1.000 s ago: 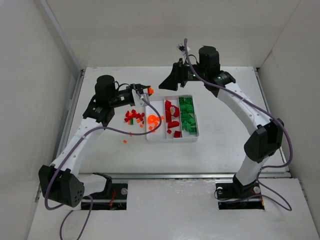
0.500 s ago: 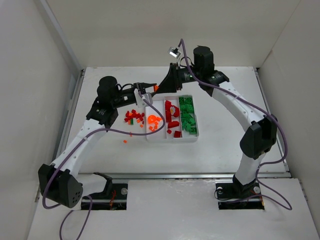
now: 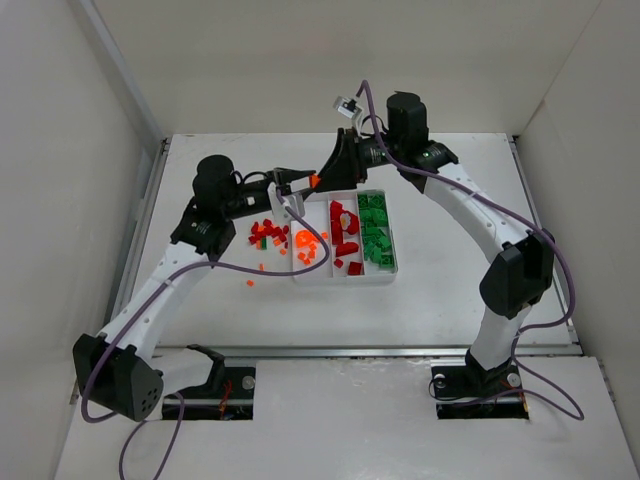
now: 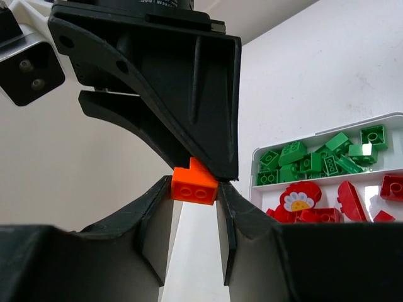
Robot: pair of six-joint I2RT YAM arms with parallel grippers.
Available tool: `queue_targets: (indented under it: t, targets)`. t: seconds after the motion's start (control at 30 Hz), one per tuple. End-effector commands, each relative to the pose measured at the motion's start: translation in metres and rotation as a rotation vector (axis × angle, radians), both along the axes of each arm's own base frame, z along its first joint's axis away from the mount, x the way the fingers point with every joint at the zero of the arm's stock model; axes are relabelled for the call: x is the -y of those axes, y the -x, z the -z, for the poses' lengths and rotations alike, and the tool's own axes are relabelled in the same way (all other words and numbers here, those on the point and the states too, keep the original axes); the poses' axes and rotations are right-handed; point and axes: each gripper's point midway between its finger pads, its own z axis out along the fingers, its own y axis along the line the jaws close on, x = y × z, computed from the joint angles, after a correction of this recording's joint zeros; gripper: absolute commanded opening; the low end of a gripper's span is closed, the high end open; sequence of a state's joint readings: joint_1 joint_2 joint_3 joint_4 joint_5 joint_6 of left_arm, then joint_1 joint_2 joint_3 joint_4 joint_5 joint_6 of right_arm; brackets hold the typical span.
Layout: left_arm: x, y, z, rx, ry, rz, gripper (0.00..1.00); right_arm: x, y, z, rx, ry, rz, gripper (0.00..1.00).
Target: Sort the legos into containers by color
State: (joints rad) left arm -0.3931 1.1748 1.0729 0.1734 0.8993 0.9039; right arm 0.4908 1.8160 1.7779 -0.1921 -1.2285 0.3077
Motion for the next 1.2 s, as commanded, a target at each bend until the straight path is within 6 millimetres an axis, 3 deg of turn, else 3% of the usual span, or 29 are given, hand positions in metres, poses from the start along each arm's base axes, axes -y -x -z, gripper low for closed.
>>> queue_targets:
  t: [0.0, 0.1, 0.2, 0.33, 0.57, 0.63, 0.7, 0.93, 1.0, 1.03, 1.07, 1.17]
  targets:
    - [0.002, 0.017, -0.017, 0.064, 0.013, 0.053, 0.0, 0.002, 0.01, -0.023, 0.114, -0.057, -0.045, 0.45]
    - [0.002, 0.021, -0.012, 0.066, -0.001, 0.063, 0.0, 0.003, 0.012, -0.027, 0.123, -0.062, -0.045, 0.55]
    - [0.001, 0.023, -0.011, 0.066, -0.001, 0.063, 0.0, 0.004, 0.014, -0.027, 0.122, -0.063, -0.054, 0.55]
    - [0.003, 0.026, -0.011, 0.066, -0.001, 0.073, 0.0, 0.007, 0.01, -0.027, 0.122, -0.063, -0.045, 0.47]
    - [0.004, 0.031, -0.01, 0.066, 0.001, 0.091, 0.0, 0.007, 0.01, -0.03, 0.13, -0.067, -0.044, 0.51]
    - [0.004, 0.031, -0.01, 0.066, 0.001, 0.091, 0.0, 0.007, 0.01, -0.03, 0.13, -0.067, -0.044, 0.33]
    - [0.004, 0.031, -0.01, 0.066, 0.001, 0.091, 0.0, 0.007, 0.01, -0.03, 0.13, -0.067, -0.044, 0.22]
    - [0.001, 0.025, -0.009, 0.057, 0.001, 0.057, 0.0, 0.01, 0.009, -0.023, 0.111, -0.058, -0.044, 0.32]
    - [0.0, 0.027, -0.013, 0.066, 0.005, 0.057, 0.0, 0.01, 0.009, -0.023, 0.111, -0.058, -0.044, 0.21]
    - [0.0, 0.026, -0.013, 0.066, 0.004, 0.046, 0.0, 0.01, 0.009, -0.023, 0.111, -0.058, -0.044, 0.05]
    - [0.0, 0.026, -0.013, 0.066, 0.004, 0.046, 0.0, 0.01, 0.009, -0.023, 0.102, -0.057, -0.044, 0.0]
    - [-0.004, 0.026, -0.02, 0.069, 0.004, 0.026, 0.0, 0.012, 0.003, -0.02, 0.095, -0.05, -0.023, 0.0]
